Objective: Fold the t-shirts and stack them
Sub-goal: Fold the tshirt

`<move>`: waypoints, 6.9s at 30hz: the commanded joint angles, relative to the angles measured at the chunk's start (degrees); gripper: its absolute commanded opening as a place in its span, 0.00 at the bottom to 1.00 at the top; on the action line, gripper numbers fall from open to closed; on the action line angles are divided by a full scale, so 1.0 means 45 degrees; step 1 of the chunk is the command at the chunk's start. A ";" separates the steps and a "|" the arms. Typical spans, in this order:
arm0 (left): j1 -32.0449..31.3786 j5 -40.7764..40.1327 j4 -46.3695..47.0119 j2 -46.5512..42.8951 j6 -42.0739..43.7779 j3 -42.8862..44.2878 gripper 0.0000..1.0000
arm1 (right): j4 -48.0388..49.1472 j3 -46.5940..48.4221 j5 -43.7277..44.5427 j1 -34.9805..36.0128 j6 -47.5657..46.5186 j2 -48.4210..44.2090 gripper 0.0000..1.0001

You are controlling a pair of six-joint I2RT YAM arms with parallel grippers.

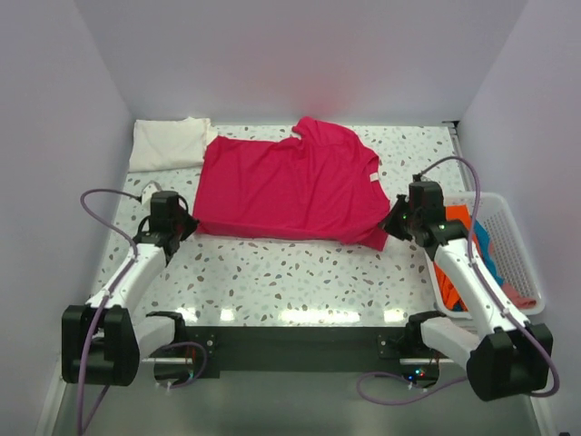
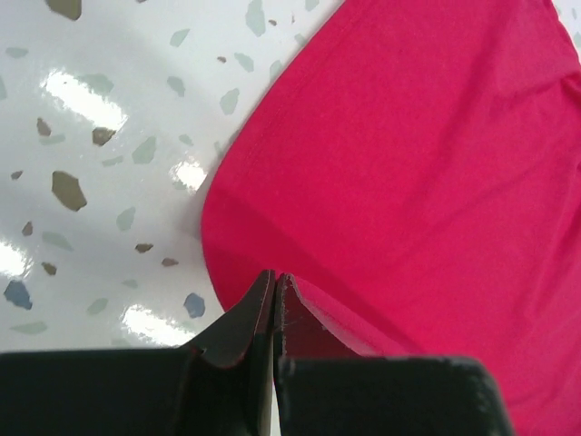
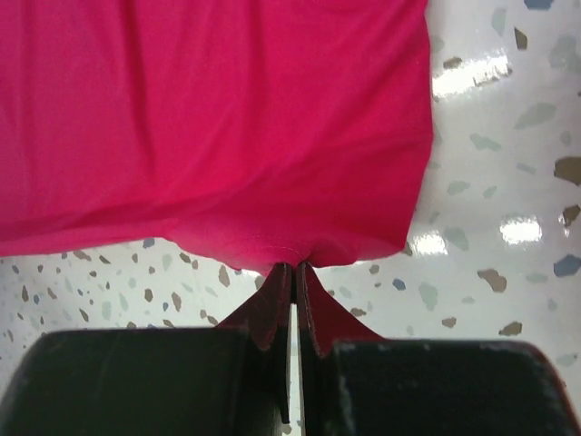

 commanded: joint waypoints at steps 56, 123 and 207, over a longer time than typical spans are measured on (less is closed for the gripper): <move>0.0278 -0.0420 0.0111 0.7292 0.0992 0.6510 0.50 | -0.0659 1.3597 0.1723 -0.0015 -0.2445 1.3970 0.34; 0.0434 -0.3270 -0.1919 0.3734 -0.0357 0.3518 0.00 | -0.1615 0.4987 0.4264 -0.0523 -0.2270 0.6063 0.00; -1.0874 0.1183 0.4271 0.6506 0.4428 0.3849 0.56 | 0.3304 0.0553 0.3777 0.4907 0.1167 0.5534 0.38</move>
